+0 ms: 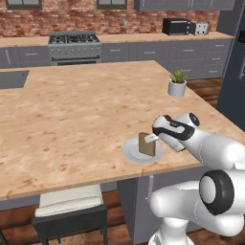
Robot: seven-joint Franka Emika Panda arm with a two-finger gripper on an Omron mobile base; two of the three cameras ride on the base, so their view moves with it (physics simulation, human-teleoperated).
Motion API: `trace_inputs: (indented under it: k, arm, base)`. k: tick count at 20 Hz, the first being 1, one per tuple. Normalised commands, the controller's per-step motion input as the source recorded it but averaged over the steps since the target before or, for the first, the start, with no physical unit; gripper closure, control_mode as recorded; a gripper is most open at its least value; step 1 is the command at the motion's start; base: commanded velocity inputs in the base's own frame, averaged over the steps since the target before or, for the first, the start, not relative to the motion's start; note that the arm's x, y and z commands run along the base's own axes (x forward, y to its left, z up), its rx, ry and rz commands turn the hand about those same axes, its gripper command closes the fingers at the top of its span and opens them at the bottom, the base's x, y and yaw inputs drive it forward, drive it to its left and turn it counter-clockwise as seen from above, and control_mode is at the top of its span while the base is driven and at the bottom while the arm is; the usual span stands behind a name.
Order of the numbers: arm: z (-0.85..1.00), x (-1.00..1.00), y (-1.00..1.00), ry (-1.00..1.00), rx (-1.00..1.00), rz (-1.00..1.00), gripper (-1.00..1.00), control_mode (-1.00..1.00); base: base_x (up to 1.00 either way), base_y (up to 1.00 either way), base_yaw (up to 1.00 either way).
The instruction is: Start the toaster. Once the lever pops up, take the bread to the plate on the dining counter.
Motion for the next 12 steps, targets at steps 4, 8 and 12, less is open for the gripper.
trace_inputs:
  k: [4,8,12]
  arm:
    - [-0.07,0.08,0.02,0.0,0.0,0.0,1.0,-1.0]
    - [-0.05,0.0,0.03,0.0,0.0,0.0,1.0,-1.0]
    - [-0.05,0.0,0.1,0.01,0.0,0.0,-1.0,-1.0]
  base:
    - [0.0,0.0,0.0]
    - [0.0,0.0,0.0]
    - [0.0,0.0,0.0]
